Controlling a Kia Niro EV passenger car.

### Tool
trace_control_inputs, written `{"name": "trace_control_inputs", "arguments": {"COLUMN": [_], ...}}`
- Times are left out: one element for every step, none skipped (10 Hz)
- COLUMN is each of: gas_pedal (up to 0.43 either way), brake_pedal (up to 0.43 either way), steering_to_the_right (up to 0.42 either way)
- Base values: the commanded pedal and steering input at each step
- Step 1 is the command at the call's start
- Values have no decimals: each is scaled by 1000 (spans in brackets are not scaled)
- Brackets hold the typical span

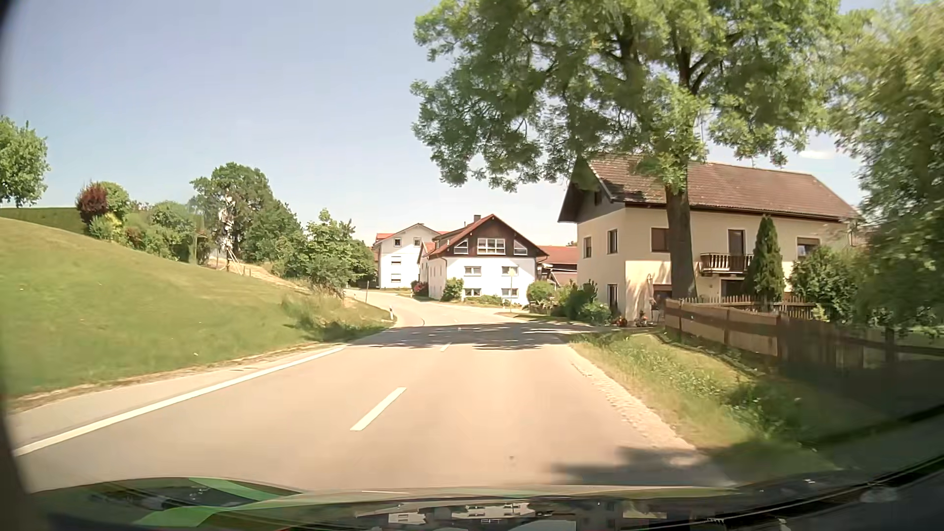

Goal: Follow the waypoints while adhering to traffic rules and regulations

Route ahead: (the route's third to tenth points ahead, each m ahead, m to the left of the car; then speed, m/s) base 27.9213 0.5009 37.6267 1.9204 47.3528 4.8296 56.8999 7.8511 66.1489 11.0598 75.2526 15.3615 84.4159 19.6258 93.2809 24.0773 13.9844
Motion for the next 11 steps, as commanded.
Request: {"name": "trace_control_inputs", "arguments": {"gas_pedal": [110, 110, 110, 118, 118, 118, 118, 118, 118, 118, 118], "brake_pedal": [0, 0, 0, 0, 0, 0, 0, 0, 0, 0, 0], "steering_to_the_right": [-3, -4, -5, -7, -11, -15, -20, -23, -23, -24, -25]}}
